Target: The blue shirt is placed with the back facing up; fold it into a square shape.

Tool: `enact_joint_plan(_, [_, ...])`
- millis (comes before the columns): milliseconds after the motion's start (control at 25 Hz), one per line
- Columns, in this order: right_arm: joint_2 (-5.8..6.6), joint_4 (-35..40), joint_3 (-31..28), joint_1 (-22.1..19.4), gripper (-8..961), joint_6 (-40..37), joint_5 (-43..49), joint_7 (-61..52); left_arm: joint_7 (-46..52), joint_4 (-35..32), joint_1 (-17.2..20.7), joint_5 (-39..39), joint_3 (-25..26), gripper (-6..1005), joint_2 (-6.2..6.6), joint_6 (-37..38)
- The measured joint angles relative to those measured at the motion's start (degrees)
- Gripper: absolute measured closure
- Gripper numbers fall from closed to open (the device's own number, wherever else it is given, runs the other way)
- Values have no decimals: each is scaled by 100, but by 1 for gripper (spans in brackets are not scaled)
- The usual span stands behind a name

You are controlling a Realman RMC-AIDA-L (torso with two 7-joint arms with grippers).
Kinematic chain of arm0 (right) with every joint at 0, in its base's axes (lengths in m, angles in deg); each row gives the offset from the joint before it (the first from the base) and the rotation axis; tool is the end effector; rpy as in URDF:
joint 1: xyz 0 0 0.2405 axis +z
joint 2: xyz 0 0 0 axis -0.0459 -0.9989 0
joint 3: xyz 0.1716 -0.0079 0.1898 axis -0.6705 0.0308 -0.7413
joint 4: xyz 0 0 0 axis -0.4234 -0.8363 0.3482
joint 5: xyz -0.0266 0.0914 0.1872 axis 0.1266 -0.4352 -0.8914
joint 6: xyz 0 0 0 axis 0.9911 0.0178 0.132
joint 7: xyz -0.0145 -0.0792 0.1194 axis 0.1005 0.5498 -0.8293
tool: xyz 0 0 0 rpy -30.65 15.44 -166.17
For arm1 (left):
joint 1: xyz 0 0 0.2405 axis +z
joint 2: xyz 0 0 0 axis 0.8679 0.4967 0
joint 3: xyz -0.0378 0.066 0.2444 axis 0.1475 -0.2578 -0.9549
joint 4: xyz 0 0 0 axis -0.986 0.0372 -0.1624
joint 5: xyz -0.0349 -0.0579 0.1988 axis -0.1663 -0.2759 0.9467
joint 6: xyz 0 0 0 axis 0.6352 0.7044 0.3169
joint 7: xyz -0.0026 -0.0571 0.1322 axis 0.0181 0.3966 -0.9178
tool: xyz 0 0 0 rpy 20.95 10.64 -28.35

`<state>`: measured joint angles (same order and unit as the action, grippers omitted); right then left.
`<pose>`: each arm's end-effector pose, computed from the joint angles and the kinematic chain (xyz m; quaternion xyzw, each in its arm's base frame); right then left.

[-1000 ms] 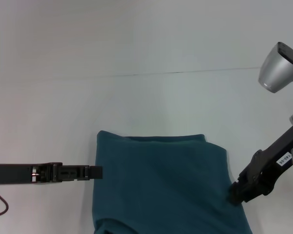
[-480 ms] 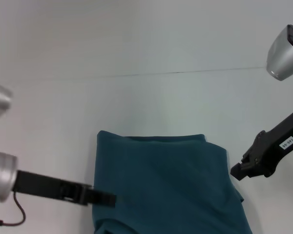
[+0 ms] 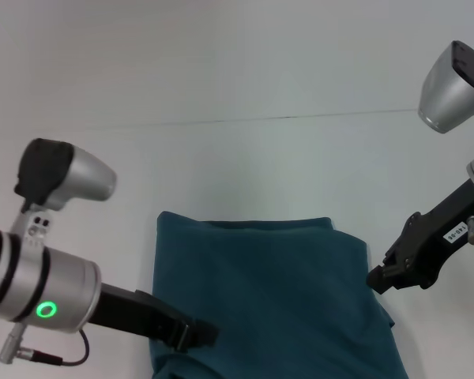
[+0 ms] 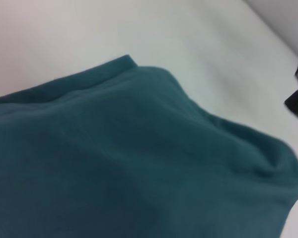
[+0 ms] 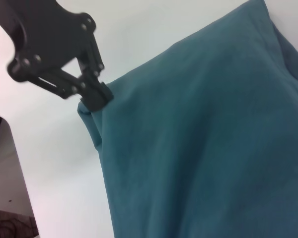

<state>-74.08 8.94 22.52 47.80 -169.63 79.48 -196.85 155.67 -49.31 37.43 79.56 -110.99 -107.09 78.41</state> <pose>0.1823 0.3558 0.0495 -0.9529 0.2722 -0.1329 0.0112 -0.1717 0.3023 -0.0314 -0.9105 -0.4106 -0.0009 0.0494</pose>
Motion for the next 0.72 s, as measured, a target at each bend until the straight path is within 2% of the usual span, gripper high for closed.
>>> enact_joint_plan(240, [9,9,15,-6,953,21,8,-38,-130,-672,116,795,-472,929,-11,153])
enact_joint_plan(480, [20,5,-2,-3,953,85,29,-53,-669,-1284,446,911,-522,913,-29,437])
enact_joint_plan(640, [16,15,8,10,953,89,64,-82,-773,-1275,480,1010,-584,898,-34,468])
enact_joint_plan(720, [12,12,10,36,954,88,78,-90,-743,-1124,433,1043,-600,856,-35,406])
